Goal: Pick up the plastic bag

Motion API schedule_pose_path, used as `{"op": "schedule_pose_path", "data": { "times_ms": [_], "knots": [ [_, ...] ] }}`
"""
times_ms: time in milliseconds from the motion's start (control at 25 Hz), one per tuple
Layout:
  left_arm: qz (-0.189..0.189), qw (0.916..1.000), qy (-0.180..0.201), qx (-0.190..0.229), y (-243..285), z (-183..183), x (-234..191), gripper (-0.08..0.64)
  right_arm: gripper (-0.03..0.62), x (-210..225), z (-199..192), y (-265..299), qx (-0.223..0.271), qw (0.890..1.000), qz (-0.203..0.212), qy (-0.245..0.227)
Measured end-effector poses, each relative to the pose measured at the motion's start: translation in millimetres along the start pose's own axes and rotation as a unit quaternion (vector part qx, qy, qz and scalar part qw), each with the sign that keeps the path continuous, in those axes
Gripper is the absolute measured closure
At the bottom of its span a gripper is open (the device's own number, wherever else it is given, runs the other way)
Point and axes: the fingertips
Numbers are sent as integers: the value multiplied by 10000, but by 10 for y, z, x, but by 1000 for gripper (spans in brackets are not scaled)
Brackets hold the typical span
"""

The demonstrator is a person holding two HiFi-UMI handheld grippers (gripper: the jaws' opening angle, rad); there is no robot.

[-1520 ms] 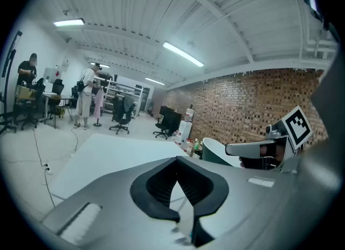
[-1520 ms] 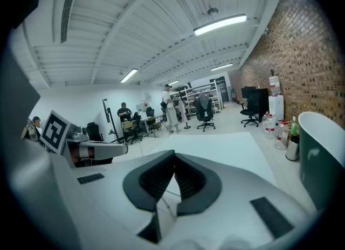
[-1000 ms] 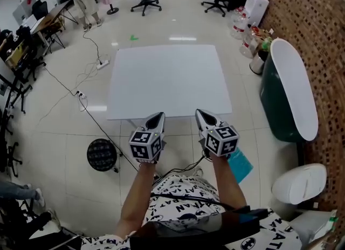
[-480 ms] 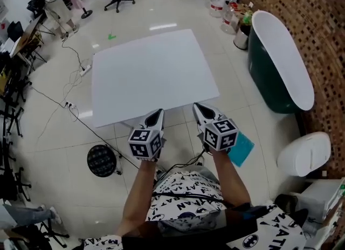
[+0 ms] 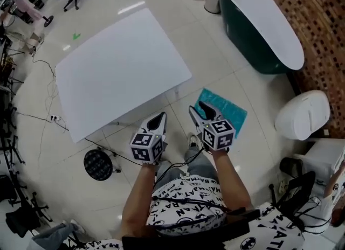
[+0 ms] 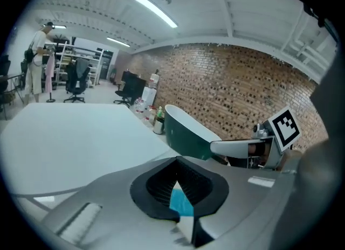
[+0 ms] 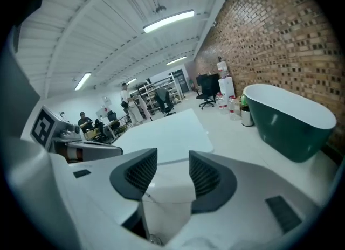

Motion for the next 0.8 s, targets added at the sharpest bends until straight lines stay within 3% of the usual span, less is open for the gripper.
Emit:
{"op": "schedule_pose_path", "data": {
  "times_ms": [80,320,520,800],
  "knots": [
    [-235,9997,76,-71,269,-109,170,560,341,361,-192,-2,-152,9995,-154,215],
    [-672,9959,167,-580,1020,-698,465,560,278,1324,-840,89,-707,9935,-569,691],
    [-879,9889,-18,-1199,1581,-1479,614,560,276,2059,-1639,338,-1383,9838,-832,786],
    [-962,9783,-79,-1831,2431,-2582,580,560,277,2868,-2969,1041,-2166,9709,-733,719]
  ]
}}
Point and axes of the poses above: the fingertips, and each gripper's own axes: y forward along the fingers, x to its right, z out of its top, and after that the axes turned 7 degrees about y, right-handed
